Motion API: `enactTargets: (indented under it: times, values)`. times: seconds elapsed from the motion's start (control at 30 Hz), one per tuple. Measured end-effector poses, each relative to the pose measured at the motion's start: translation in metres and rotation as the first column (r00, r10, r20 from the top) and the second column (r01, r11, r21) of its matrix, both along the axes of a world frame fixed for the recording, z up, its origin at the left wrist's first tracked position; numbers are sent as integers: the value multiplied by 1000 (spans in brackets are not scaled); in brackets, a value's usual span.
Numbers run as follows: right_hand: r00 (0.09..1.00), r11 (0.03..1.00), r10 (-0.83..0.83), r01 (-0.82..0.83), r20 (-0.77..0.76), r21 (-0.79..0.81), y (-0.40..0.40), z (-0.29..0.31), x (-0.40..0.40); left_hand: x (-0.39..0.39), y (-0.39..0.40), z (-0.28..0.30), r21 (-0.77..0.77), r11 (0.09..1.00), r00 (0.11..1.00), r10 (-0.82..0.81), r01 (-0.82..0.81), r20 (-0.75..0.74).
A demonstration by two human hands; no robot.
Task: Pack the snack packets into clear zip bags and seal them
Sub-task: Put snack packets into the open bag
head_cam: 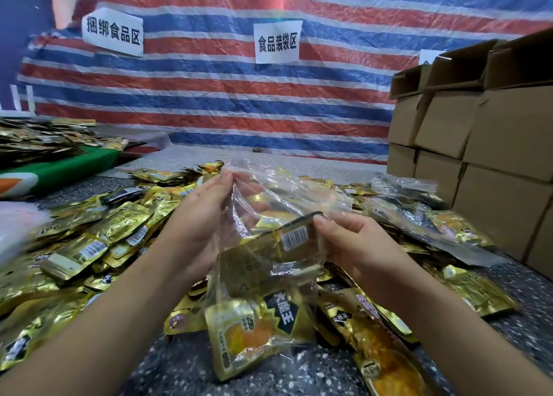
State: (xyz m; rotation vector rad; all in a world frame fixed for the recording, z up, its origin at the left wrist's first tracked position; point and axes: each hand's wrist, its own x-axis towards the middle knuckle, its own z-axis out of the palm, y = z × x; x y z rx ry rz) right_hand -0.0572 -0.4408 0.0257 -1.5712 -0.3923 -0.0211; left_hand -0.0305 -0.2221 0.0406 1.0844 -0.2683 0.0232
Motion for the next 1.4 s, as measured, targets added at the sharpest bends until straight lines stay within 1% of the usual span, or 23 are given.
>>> enactTargets:
  times: [0.03, 0.1, 0.17, 0.23, 0.27, 0.3, 0.37, 0.4, 0.43, 0.47, 0.53, 0.57, 0.63, 0.67, 0.73, 0.87, 0.93, 0.97, 1.07, 1.17, 1.2, 1.3, 1.4]
  values:
    - [1000, 999, -17, 17, -6, 42, 1, 2, 0, 2, 1, -1, 18, 1000, 1000, 12, -12, 11]
    - [995, 981, -55, 70, -83, 181, -1, 6, 1, 3, 0, -2, 69, 997, 999, 13, -15, 32]
    - [980, 952, -86, 134, -181, 275, -3, 9, 1, 4, -1, -7, 212, 975, 996, -78, 68, 38]
    - [963, 938, -108, 181, -247, 296, -6, 10, 0, 3, -3, -13, 425, 888, 984, -176, 176, -39]
    - [957, 934, -103, 187, -270, 306, -7, 10, 1, 1, -3, -16, 491, 838, 971, -220, 237, -92]
    - [953, 930, -90, 185, -290, 319, -7, 10, 1, 1, -4, -18, 517, 804, 955, -266, 295, -131]
    - [950, 929, -98, 194, -297, 314, -7, 10, 1, 0, -4, -19, 513, 784, 936, -317, 350, -153]
    - [956, 940, -138, 209, -259, 271, -7, 10, 1, 0, -4, -19, 505, 792, 939, -310, 342, -150]
    - [964, 959, -196, 226, -178, 172, -8, 9, 1, 0, -3, -19, 500, 805, 948, -287, 318, -141]
    - [968, 969, -242, 244, -65, 33, -8, 8, 0, 1, -3, -20, 512, 813, 960, -248, 278, -128]
    - [959, 940, -265, 281, 104, -193, -8, 6, -2, 0, -3, -20, 554, 811, 982, -168, 188, -88]
    - [954, 922, -266, 294, 139, -254, -9, 7, -3, 0, -4, -19, 558, 814, 987, -146, 161, -72]
    - [958, 908, -238, 278, 161, -313, -10, 8, -4, -2, -4, -18, 553, 822, 991, -120, 136, -65]
    - [966, 918, -210, 248, 150, -310, -10, 9, -5, -3, -4, -17, 552, 823, 991, -117, 135, -67]
    - [979, 952, -174, 194, 105, -236, -10, 10, -6, -4, -4, -16, 530, 833, 987, -137, 159, -82]
    - [963, 963, -264, 266, 51, -43, -10, 9, -1, -3, -3, -17, 490, 841, 973, -186, 229, -135]
    - [963, 962, -271, 271, 10, -10, -9, 8, 0, -4, -3, -16, 472, 826, 951, -251, 308, -180]
    - [964, 964, -267, 267, -4, -6, -7, 7, 0, -3, -3, -16, 474, 821, 948, -255, 317, -192]
    - [960, 961, -273, 275, -64, 35, -7, 7, 3, 0, -6, -17, 519, 828, 977, -166, 213, -136]
    - [958, 960, -272, 276, -93, 40, -10, 6, 6, 2, -4, -12, 364, 922, 991, -107, 130, -82]
    - [959, 961, -271, 275, -82, 38, -10, 5, 7, 2, -3, -12, 348, 934, 996, -67, 84, -59]
    - [961, 960, -270, 273, -57, 62, -13, 2, 9, 2, -6, -15, 406, 911, 997, 62, -79, 55]
    - [971, 968, -226, 233, -74, 97, -17, 2, 11, 0, -9, -17, 427, 893, 985, 84, -143, 153]
